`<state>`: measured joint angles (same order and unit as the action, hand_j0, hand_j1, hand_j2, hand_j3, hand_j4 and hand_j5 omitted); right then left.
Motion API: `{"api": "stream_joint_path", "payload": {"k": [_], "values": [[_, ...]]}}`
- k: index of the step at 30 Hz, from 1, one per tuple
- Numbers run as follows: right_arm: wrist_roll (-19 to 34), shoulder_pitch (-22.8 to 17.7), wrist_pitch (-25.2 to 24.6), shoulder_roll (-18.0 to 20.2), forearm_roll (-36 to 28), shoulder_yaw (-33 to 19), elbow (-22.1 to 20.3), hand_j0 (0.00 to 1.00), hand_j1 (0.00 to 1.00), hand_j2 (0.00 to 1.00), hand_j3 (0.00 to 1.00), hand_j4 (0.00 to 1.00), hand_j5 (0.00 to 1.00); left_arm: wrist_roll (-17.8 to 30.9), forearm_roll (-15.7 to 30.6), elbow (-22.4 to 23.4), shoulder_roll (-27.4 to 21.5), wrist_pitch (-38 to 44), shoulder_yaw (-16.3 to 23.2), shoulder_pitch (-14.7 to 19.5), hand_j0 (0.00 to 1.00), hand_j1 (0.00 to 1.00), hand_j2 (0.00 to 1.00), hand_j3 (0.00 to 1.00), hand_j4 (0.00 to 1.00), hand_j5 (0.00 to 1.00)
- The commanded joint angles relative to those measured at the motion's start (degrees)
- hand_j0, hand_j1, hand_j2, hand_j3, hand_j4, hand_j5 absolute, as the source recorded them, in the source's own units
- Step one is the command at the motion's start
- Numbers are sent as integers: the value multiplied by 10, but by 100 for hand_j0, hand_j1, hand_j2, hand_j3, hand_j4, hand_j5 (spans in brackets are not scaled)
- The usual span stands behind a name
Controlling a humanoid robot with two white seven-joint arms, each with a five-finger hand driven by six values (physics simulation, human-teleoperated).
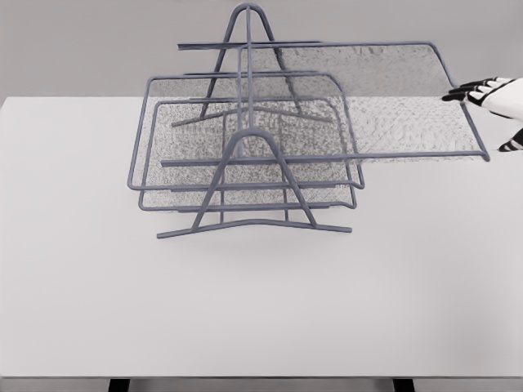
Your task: Pull out the upper folder box with right arm
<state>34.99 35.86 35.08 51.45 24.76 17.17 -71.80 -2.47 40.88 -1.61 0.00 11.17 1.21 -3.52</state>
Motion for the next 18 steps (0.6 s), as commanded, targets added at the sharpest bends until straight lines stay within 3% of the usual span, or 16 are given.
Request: {"api": "stream_joint_path", "payload": {"k": [1, 6, 7, 9, 11, 14, 18], "values": [[0, 0, -1, 14, -12, -2, 9, 100, 100, 100, 100, 100, 100, 0, 0, 0, 0, 1, 0, 0, 100, 100, 100, 100, 100, 100], [0, 1, -1, 24, -30, -8, 5, 100, 100, 100, 100, 100, 100, 0, 0, 0, 0, 0, 0, 0, 100, 100, 100, 100, 100, 100], [0, 1, -1, 24, -84, -15, 3, 100, 100, 100, 100, 100, 100, 0, 0, 0, 0, 0, 0, 0, 100, 100, 100, 100, 100, 100], [0, 9, -1, 18, -120, -17, -10, 100, 100, 100, 100, 100, 100, 0, 0, 0, 0, 0, 0, 0, 100, 100, 100, 100, 100, 100], [0, 13, -1, 21, -145, -6, -105, 100, 100, 100, 100, 100, 100, 0, 0, 0, 0, 0, 0, 0, 100, 100, 100, 100, 100, 100], [0, 14, -1, 25, -163, 33, -187, 100, 100, 100, 100, 100, 100, 0, 0, 0, 0, 0, 0, 0, 100, 100, 100, 100, 100, 100], [0, 8, -1, 23, -187, 46, -221, 100, 100, 100, 100, 100, 100, 0, -1, 7, 0, 2, 1, -5, 100, 100, 100, 100, 100, 100]]}}
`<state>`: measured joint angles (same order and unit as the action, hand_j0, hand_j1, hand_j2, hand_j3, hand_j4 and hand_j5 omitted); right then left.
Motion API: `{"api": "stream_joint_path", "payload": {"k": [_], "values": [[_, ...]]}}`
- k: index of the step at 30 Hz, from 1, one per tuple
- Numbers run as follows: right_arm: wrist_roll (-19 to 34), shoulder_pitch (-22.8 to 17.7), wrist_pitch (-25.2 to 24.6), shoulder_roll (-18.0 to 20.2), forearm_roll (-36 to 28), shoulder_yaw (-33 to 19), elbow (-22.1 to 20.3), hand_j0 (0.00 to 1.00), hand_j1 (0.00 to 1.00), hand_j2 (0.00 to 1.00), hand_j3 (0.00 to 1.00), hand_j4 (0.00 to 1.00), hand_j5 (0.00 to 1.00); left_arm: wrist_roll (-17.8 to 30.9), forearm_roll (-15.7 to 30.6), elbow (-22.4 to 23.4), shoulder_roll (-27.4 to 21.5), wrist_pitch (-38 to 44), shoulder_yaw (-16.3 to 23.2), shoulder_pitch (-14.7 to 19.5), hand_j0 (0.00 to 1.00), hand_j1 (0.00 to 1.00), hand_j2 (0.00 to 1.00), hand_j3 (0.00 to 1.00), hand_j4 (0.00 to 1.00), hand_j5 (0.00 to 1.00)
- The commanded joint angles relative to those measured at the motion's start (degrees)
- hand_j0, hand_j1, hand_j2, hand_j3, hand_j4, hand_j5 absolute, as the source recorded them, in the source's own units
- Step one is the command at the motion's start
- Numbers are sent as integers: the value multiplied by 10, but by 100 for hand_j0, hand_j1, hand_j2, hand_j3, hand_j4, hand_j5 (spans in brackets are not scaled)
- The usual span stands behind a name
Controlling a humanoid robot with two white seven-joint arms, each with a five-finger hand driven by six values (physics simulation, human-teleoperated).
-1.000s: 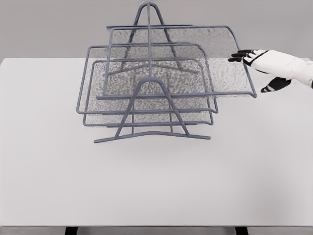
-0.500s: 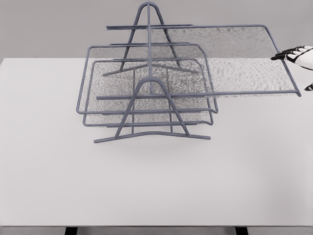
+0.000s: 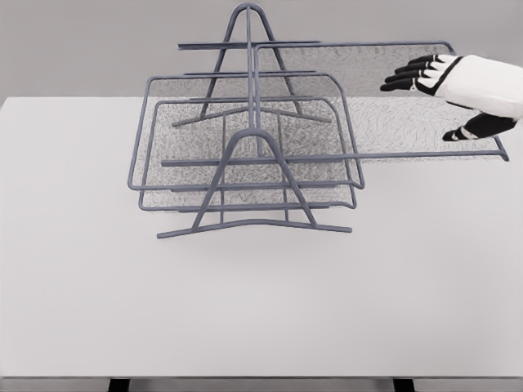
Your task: Pull out the upper folder box with right arm
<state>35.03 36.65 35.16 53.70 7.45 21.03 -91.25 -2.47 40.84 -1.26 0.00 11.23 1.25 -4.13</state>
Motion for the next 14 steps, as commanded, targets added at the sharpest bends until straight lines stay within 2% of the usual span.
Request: {"api": "stream_joint_path", "payload": {"k": [1, 5, 14], "values": [[0, 0, -2, -1, -14, 9, -26, 100, 100, 100, 100, 100, 100, 0, -1, 4, 0, 1, 1, 0, 100, 100, 100, 100, 100, 100], [0, -2, -2, 0, -14, 8, -25, 100, 100, 100, 100, 100, 100, -2, 1, 5, 0, 1, -3, -11, 100, 100, 100, 100, 100, 100], [0, 0, -2, 13, -19, 1, -27, 100, 100, 100, 100, 100, 100, -2, 0, 4, 0, 0, 0, -7, 100, 100, 100, 100, 100, 100]]}}
